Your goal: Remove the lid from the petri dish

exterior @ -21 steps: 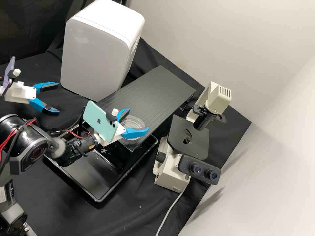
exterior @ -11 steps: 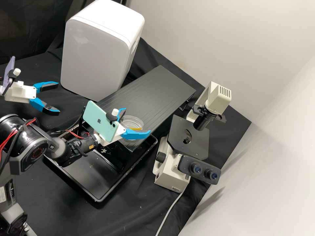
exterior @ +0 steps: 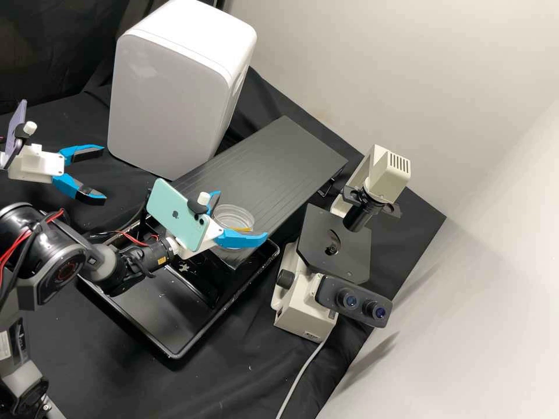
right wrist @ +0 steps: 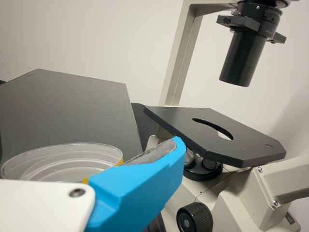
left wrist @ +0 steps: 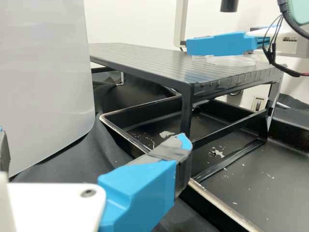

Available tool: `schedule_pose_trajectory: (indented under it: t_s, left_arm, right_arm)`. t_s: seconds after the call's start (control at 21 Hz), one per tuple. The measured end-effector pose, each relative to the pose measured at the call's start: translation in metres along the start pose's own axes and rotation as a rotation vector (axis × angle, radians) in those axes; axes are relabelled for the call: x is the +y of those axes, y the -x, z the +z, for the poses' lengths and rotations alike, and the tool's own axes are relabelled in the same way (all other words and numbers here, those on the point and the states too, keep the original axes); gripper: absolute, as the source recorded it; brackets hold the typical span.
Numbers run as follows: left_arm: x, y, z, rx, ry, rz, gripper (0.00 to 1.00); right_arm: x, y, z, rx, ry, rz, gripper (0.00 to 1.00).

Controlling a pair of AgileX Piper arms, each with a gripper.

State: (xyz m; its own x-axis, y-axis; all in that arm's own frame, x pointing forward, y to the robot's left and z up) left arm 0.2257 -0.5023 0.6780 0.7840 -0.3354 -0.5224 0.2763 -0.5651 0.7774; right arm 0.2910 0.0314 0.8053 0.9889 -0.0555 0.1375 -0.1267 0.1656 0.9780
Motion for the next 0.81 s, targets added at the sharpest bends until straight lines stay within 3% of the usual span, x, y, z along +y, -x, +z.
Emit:
schedule_pose_trajectory:
  t_s: [0.29, 0.52, 0.81]
  left_arm:
    - [0.0, 0.0, 0.0, 0.0, 0.0, 0.0, 1.0]
    - [0.0, 0.0, 0.0, 0.0, 0.0, 0.0, 1.0]
    - [0.0, 0.0, 0.0, 0.001, 0.0, 0.0, 1.0]
  right_arm:
    - [-0.003, 0.0, -0.006, 0.013, -0.003, -0.006, 1.0]
    - [-0.008, -0.003, -0.013, 0.031, 0.011, -0.02, 1.0]
    - [-0.012, -0.003, -0.012, 0.025, 0.013, -0.036, 1.0]
